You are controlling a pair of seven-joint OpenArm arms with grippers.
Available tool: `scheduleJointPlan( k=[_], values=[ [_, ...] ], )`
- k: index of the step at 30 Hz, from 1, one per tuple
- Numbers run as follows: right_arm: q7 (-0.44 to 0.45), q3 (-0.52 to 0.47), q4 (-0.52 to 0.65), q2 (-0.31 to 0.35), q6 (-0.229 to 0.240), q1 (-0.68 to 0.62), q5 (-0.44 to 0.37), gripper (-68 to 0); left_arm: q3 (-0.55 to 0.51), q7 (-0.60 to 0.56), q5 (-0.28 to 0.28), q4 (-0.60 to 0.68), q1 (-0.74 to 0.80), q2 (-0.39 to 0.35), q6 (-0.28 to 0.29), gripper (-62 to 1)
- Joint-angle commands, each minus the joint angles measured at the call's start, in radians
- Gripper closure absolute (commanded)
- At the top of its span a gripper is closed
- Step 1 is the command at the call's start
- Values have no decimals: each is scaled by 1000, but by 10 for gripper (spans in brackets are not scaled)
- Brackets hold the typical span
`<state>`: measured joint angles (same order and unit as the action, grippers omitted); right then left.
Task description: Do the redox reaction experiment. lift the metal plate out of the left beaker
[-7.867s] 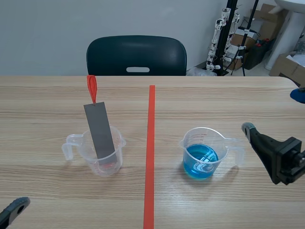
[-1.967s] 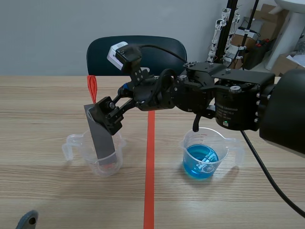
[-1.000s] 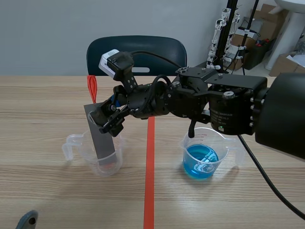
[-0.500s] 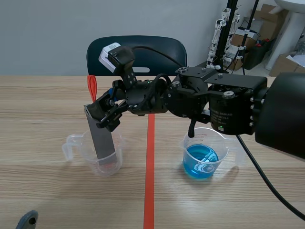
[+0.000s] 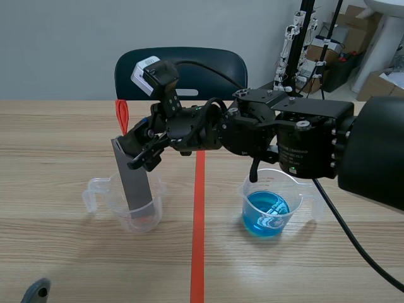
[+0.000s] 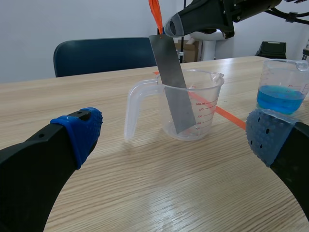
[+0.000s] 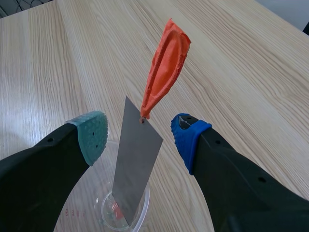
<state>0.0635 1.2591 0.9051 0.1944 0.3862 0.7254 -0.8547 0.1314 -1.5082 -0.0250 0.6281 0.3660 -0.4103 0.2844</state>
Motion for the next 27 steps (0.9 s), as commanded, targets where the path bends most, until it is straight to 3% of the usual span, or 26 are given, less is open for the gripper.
scheduleJointPlan(
  k=[1, 7, 11, 24, 27],
  values=[
    [18, -8, 16, -4, 4, 23, -13, -302, -5, -46, 6, 8, 2, -6, -2, -623],
    [18, -8, 16, -4, 3, 23, -13, -301, -5, -46, 6, 8, 2, -6, -2, -623],
    [3, -8, 16, -4, 3, 21, -14, -226, -5, -46, 6, 8, 2, -6, -2, -623],
    [-35, -8, 16, -4, -1, 17, -55, -222, -5, -46, 6, 8, 2, -6, -2, -623],
    [-36, -8, 16, -4, 0, 17, -54, -159, -5, -46, 6, 8, 2, -6, -2, -623]
  ],
)
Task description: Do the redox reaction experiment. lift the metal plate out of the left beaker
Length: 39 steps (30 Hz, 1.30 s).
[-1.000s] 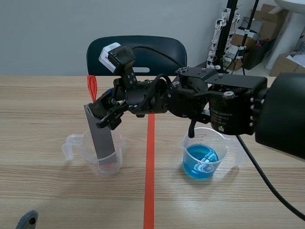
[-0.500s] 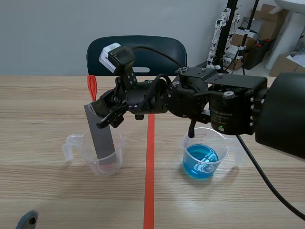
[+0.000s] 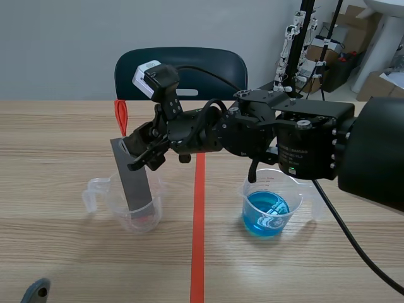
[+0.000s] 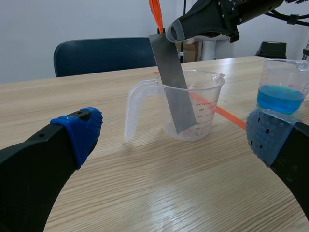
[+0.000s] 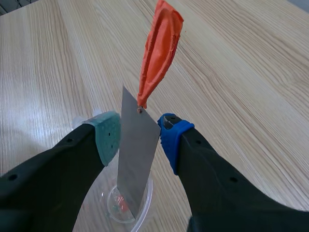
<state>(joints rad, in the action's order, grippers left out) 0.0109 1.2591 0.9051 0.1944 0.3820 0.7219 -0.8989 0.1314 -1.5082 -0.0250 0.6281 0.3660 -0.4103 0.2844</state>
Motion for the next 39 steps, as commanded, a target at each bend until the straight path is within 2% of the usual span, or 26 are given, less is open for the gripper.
scheduleJointPlan(
  k=[1, 5, 9, 16, 20, 25, 29, 33, 37, 39],
  values=[
    [17, -8, 16, -4, 5, 21, -10, -143, -5, -46, 6, 8, 2, -6, -2, -623],
    [18, -8, 16, -4, 8, 21, -6, -91, -5, -46, 6, 8, 2, -6, -2, -623],
    [18, -8, 16, -4, 29, 21, -2, -6, -5, -46, 6, 8, 2, -6, -2, -623],
    [18, -8, 16, -4, 35, 21, -2, -6, -5, -46, 6, 8, 2, -6, -2, -623],
    [18, -8, 18, -4, 39, 21, 26, -6, -5, -46, 6, 8, 2, -6, -2, -623],
    [26, -8, 22, -3, 86, 21, 47, -6, -5, -46, 6, 8, 2, -6, -2, -623],
    [26, -8, 32, -3, 95, 21, 74, -6, -5, -46, 6, 8, 2, -6, -2, -623],
    [35, -8, 32, -3, 134, 21, 98, -6, -5, -46, 6, 8, 2, -6, -2, -623],
    [67, -8, 33, 6, 158, 20, 116, -6, -5, -46, 6, 8, 2, -6, -2, -623],
    [105, -8, 34, 16, 189, 20, 136, -6, -5, -46, 6, 8, 2, -6, -2, -623]
  ],
)
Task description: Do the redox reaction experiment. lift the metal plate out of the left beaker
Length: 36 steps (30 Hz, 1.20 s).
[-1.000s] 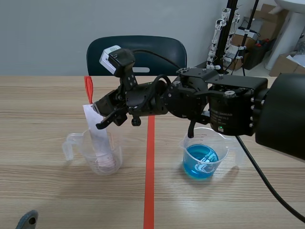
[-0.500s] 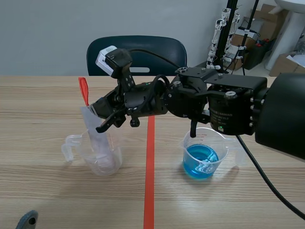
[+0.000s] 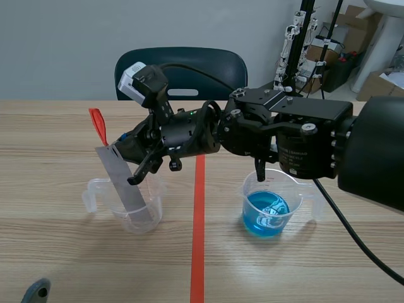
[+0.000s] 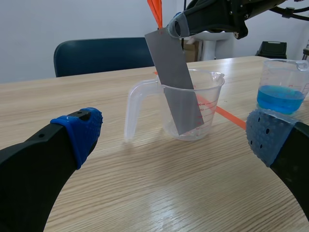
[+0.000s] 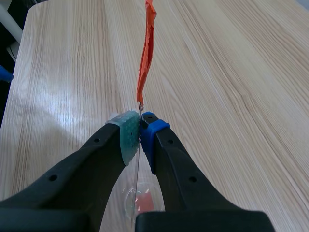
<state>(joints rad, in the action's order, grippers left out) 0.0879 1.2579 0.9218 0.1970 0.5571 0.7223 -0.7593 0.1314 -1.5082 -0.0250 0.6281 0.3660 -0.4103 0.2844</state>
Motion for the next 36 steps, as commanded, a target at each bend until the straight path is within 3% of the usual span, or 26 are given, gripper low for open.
scheduleJointPlan(
  k=[1, 7, 16, 29, 33, 36],
  values=[
    [42, -7, 17, 18, 22, 20, 2, -6, -5, -46, 6, 8, 2, -6, -2, -623],
    [124, -7, 20, 50, 82, 19, 37, -6, -5, -46, 6, 8, 2, -6, -2, -623],
    [278, -7, 21, 77, 148, -3, 158, -6, -5, -46, 6, 8, 2, -6, -2, -623],
    [449, -7, 21, 77, 138, -21, 315, -6, -5, -46, 6, 8, 2, -6, -2, -623],
    [498, -8, 21, 85, 84, -25, 331, -6, -5, -46, 6, 8, 2, -6, -2, -623],
    [533, -8, 21, 92, 82, -24, 340, -6, -5, -46, 6, 8, 2, -6, -2, -623]
  ],
)
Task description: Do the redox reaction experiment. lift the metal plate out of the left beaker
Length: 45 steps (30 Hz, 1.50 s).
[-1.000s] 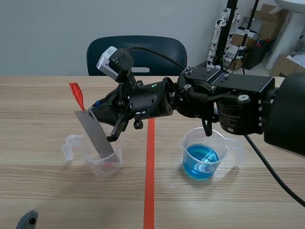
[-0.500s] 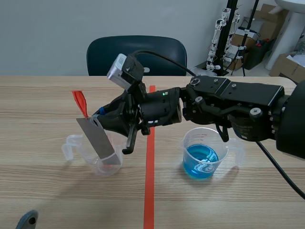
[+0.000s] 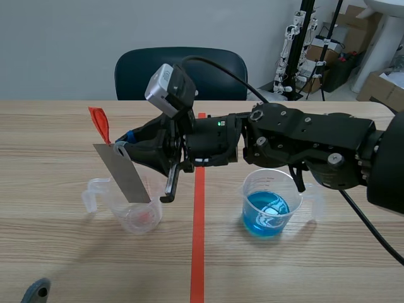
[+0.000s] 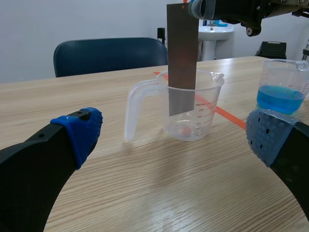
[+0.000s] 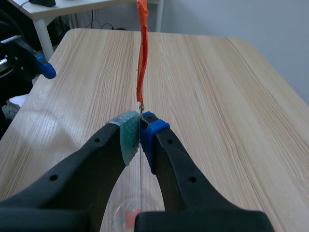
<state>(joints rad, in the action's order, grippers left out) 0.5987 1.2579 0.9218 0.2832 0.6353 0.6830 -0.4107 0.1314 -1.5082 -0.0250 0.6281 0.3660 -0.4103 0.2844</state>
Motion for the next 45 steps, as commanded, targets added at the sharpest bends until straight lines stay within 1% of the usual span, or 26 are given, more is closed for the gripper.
scheduleJointPlan(
  k=[1, 4, 9, 13, 19, 22, 24, 26, 27, 31, 33, 36, 38, 45],
  values=[
    [33, -8, 21, 8, 4, 15, -2, -6, -5, -46, 6, 8, 2, -6, -2, -623],
    [43, -8, 21, 8, 4, 15, 14, -6, -5, -46, 6, 8, 2, -6, -2, -623],
    [48, -8, 49, 18, 6, 15, 15, -6, -5, -46, 6, 8, 2, -6, -2, -623],
    [47, -8, 111, 42, 8, 15, 15, -6, -5, -46, 6, 8, 2, -6, -2, -623],
    [32, -9, 219, 96, 7, 15, 13, -6, -5, -46, 6, 8, 2, -6, -2, -623],
    [26, -10, 266, 126, -3, 16, -10, -6, -5, -46, 6, 8, 2, -6, -2, -623],
    [2, -16, 299, 147, -22, 15, -37, -6, -5, -46, 6, 8, 2, -6, -2, -623],
    [-16, -22, 332, 167, -32, 18, -54, -6, -5, -46, 6, 8, 2, -6, -2, -623],
    [-24, -27, 347, 175, -34, 18, -63, -6, -5, -46, 6, 8, 2, -6, -2, -623],
    [-93, -58, 410, 206, -34, 18, -147, -6, -5, -46, 6, 8, 2, -6, -2, -623],
    [-137, -77, 438, 213, -34, 19, -187, -6, -5, -46, 6, 8, 2, -6, -2, -623],
    [-228, -102, 472, 212, -33, 31, -237, -6, -5, -46, 6, 8, 2, -6, -2, -623],
    [-269, -113, 493, 213, -33, 40, -267, -6, -5, -46, 6, 8, 2, -6, -2, -623],
    [-356, -140, 568, 230, -33, 43, -348, -6, -5, -46, 6, 8, 2, -6, -2, -623]
  ],
)
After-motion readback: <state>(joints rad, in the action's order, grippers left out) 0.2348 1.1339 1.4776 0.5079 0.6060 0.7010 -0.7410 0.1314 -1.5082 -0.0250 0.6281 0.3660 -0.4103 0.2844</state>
